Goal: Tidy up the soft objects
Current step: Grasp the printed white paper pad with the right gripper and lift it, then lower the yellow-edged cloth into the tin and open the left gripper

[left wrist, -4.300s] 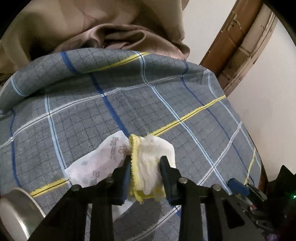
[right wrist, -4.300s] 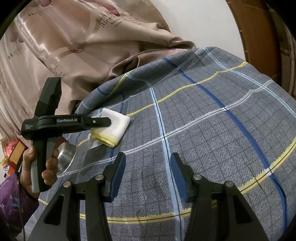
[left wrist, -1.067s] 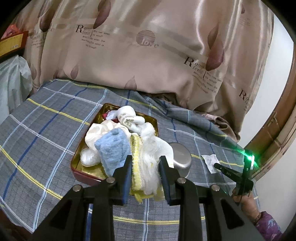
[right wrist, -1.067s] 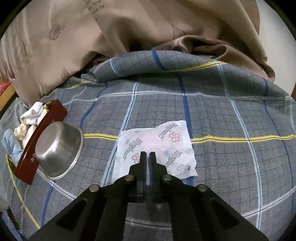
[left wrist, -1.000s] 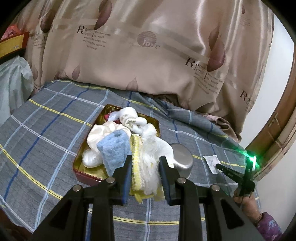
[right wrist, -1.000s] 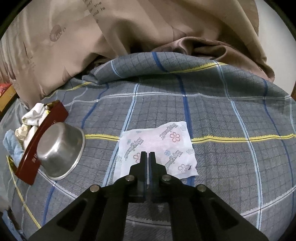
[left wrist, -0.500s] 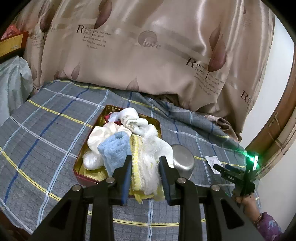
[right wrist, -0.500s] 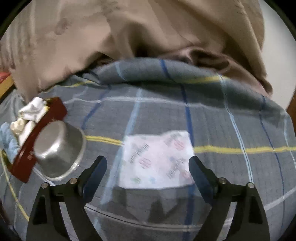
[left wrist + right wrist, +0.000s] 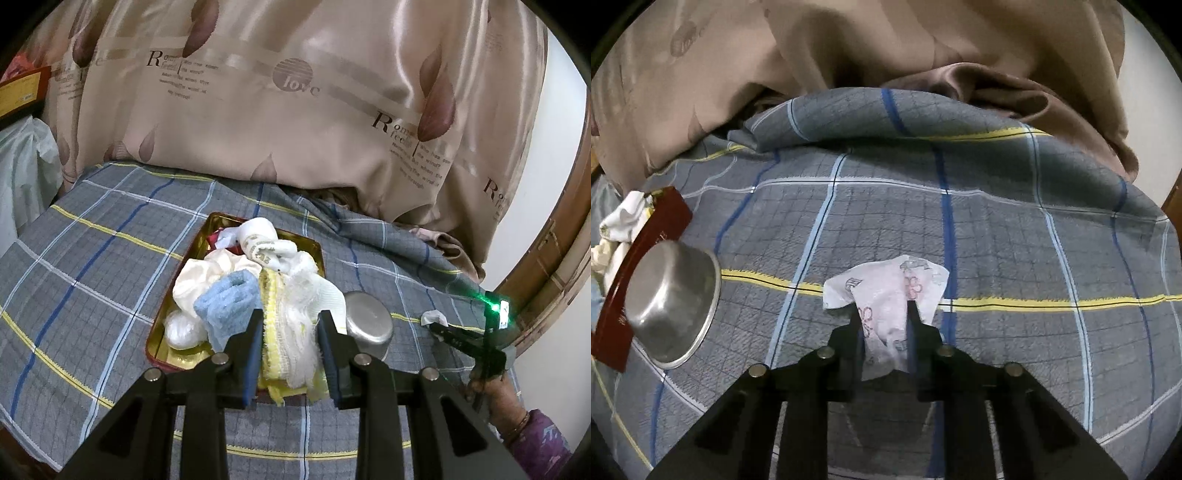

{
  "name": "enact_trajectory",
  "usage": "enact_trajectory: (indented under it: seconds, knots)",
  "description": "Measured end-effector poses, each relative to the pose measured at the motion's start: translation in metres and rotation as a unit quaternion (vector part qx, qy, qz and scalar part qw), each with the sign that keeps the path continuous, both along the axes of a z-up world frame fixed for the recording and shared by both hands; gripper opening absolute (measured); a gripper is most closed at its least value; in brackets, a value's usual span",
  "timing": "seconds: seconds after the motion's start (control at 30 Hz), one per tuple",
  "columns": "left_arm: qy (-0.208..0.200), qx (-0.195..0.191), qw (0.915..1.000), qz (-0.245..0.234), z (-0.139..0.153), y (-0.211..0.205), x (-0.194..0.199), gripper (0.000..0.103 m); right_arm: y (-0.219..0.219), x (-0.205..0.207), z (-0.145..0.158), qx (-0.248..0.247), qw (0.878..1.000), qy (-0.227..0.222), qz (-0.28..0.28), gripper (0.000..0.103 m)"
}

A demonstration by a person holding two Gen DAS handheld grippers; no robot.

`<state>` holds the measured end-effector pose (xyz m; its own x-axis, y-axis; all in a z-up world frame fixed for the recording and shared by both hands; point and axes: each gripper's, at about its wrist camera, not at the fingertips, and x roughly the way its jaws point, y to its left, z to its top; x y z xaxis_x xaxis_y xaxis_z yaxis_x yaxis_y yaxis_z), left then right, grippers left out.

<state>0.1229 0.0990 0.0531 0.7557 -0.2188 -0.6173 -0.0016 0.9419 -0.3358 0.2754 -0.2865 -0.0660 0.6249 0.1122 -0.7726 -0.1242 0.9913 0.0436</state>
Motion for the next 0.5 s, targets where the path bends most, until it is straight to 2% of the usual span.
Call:
enact_trajectory:
  seconds: [0.23, 0.37, 0.5]
  knots:
    - [-0.005, 0.003, 1.0, 0.001, 0.001, 0.002, 0.004, 0.028, 0.01, -0.021, 0.013, 0.002, 0.999, -0.036, 0.016, 0.015]
    - [-0.008, 0.007, 0.9999, -0.001, 0.001, 0.004, 0.008, 0.028, 0.016, -0.048, 0.033, 0.031, 0.997, -0.064, 0.021, 0.015]
    - [-0.017, 0.032, 0.9993, -0.013, 0.001, 0.001, 0.022, 0.028, 0.028, -0.081, 0.055, 0.056, 0.993, -0.094, 0.037, 0.015]
